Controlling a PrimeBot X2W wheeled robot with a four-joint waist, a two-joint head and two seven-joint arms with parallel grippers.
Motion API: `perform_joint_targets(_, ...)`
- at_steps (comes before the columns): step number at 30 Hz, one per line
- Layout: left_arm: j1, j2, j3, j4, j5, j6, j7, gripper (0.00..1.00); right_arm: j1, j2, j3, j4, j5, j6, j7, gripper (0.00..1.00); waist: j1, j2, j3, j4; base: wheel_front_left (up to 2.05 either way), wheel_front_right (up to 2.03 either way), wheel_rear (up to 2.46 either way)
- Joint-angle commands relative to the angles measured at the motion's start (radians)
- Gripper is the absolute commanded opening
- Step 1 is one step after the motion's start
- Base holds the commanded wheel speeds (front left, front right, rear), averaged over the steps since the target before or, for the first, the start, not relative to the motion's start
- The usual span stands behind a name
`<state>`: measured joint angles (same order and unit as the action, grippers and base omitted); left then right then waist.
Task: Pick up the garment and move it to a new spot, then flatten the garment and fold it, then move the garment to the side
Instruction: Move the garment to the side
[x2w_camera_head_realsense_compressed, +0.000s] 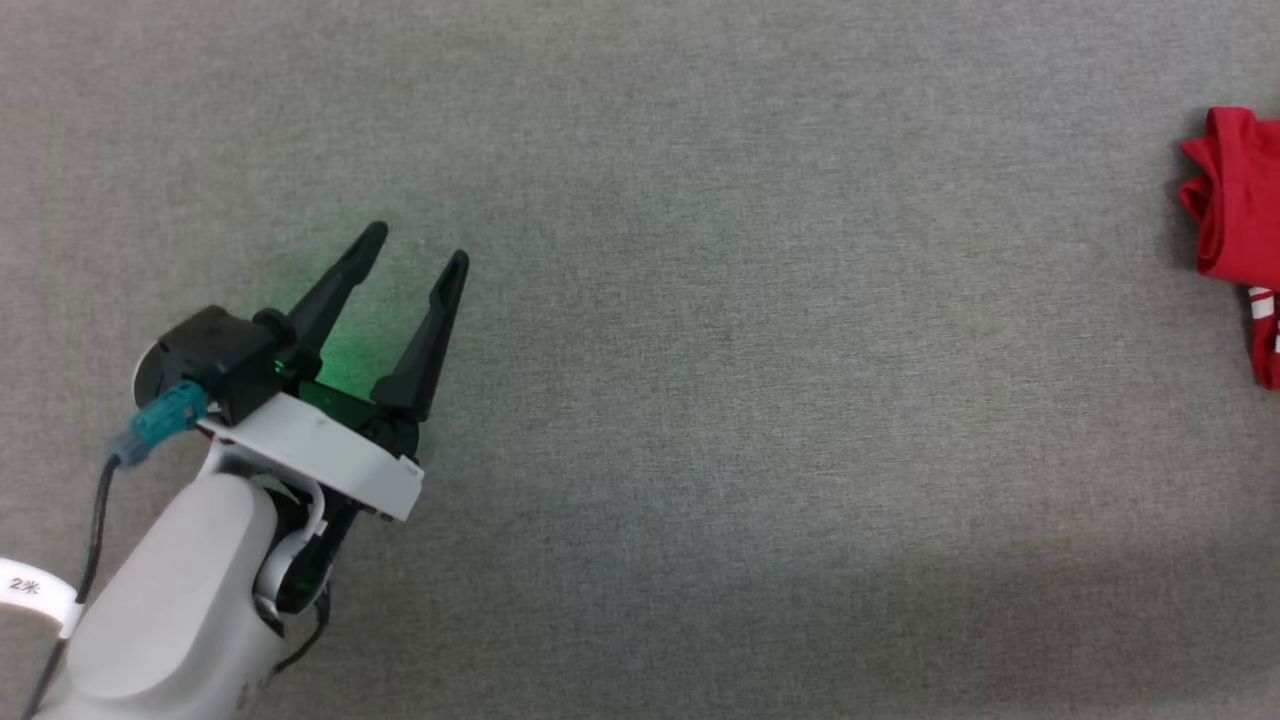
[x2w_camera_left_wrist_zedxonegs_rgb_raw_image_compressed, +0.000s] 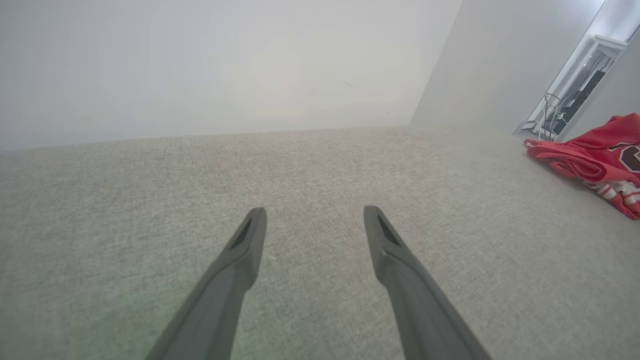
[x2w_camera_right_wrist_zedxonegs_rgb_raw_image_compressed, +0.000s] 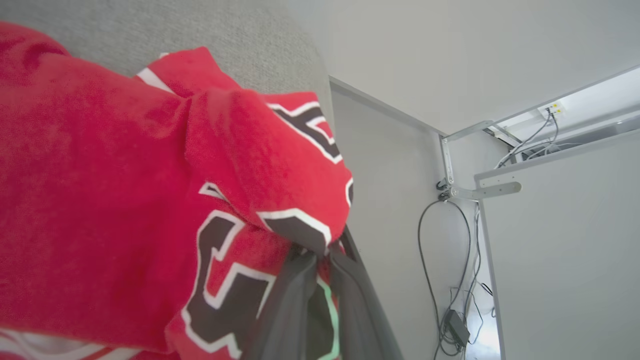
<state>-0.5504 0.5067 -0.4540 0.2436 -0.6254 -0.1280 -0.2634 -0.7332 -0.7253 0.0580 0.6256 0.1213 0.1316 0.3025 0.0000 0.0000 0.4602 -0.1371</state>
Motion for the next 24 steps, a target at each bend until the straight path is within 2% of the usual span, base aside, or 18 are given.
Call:
perform_joint_targets(1,-0.007,-0.001,-0.002,0.001,-0.006,-0.004,0.000,1.00,-0.016,0.005,-0.010,0.007,-0.002,-0.002,-0.001,0.00,0.0000,0.0000,0.002,0.004,0.00,0.00,0.00)
perform_joint_targets(3,-0.012,-0.002,-0.007,0.003,-0.007,-0.004,0.000,1.00,-0.016,0.024,-0.026,0.033,-0.019,-0.002,-0.005,0.01,0.0000,0.0000,0.004,0.009,0.00,0.00,0.00)
perform_joint_targets(4,-0.013,-0.003,-0.009,0.004,-0.008,-0.004,0.000,1.00,-0.017,0.031,-0.036,0.043,-0.027,-0.002,-0.010,0.11,0.0000,0.0000,0.005,0.011,0.00,0.00,0.00)
perform_joint_targets(7,-0.013,0.000,-0.009,0.008,-0.010,-0.004,0.000,1.00,-0.025,0.047,-0.057,0.070,-0.040,-0.002,-0.015,0.16,0.0000,0.0000,0.003,0.014,0.00,0.00,0.00)
perform_joint_targets(10,-0.008,0.005,-0.003,0.010,-0.016,-0.004,0.000,1.00,-0.036,0.060,-0.075,0.083,-0.062,-0.002,-0.032,0.49,0.0000,0.0000,-0.001,0.014,0.00,0.00,0.00)
perform_joint_targets(11,-0.004,0.006,0.000,0.010,-0.017,-0.004,0.000,1.00,-0.040,0.063,-0.079,0.085,-0.067,-0.002,-0.038,0.79,0.0000,0.0000,-0.005,0.013,0.00,0.00,0.00)
perform_joint_targets(13,0.004,0.007,0.004,0.010,-0.021,-0.004,0.000,1.00,-0.045,0.068,-0.089,0.087,-0.071,-0.002,-0.050,1.00,0.0000,0.0000,-0.013,0.011,0.00,0.00,0.00)
perform_joint_targets(24,0.060,0.002,0.037,0.013,-0.028,-0.004,0.000,1.00,-0.066,0.096,-0.077,0.084,-0.070,-0.002,-0.111,1.00,0.0000,0.0000,-0.097,0.024,0.00,0.00,0.00)
